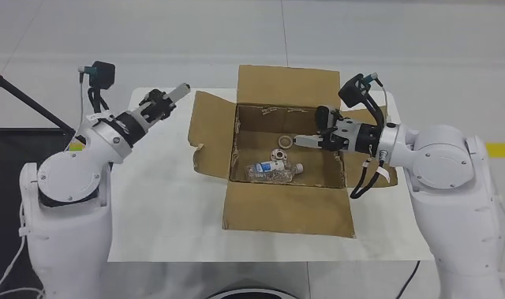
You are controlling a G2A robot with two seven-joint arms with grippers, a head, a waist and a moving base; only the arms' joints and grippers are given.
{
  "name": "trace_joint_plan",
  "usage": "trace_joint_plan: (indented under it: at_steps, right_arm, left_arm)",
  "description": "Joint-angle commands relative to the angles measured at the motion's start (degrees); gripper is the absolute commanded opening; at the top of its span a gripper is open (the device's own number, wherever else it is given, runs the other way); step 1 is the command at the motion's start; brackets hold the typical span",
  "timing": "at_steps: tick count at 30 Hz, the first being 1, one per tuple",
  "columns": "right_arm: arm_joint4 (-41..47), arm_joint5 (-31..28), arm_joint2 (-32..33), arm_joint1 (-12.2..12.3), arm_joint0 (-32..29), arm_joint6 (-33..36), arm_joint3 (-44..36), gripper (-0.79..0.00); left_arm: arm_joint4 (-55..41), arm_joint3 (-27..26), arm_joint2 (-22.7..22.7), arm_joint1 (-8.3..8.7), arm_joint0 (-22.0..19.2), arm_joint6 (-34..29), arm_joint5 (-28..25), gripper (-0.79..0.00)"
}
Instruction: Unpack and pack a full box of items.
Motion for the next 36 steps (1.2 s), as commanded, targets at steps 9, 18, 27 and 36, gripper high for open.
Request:
trace_joint_plan:
  at_steps: [9,18,27,36]
  right_arm:
    - [0.00,0.00,0.00,0.00,0.00,0.00,0.00,0.000]
    - [0.00,0.00,0.00,0.00,0.00,0.00,0.00,0.000]
    - [-1.61,0.31,-3.42,-0.15,0.19,-0.32,0.42,0.000]
    - [-7.57,3.34,-14.37,-1.32,8.21,4.43,4.42,0.000]
  left_arm:
    - [-0.49,12.10,2.96,1.40,-4.41,-7.67,0.08,-0.006]
    - [-2.13,16.42,6.79,1.99,-6.64,-7.10,-2.15,-0.696]
    - [-4.39,18.13,7.19,2.82,-7.49,-7.20,-2.00,-0.785]
    - [-5.37,18.94,6.75,3.82,-7.73,-7.14,-2.34,-0.785]
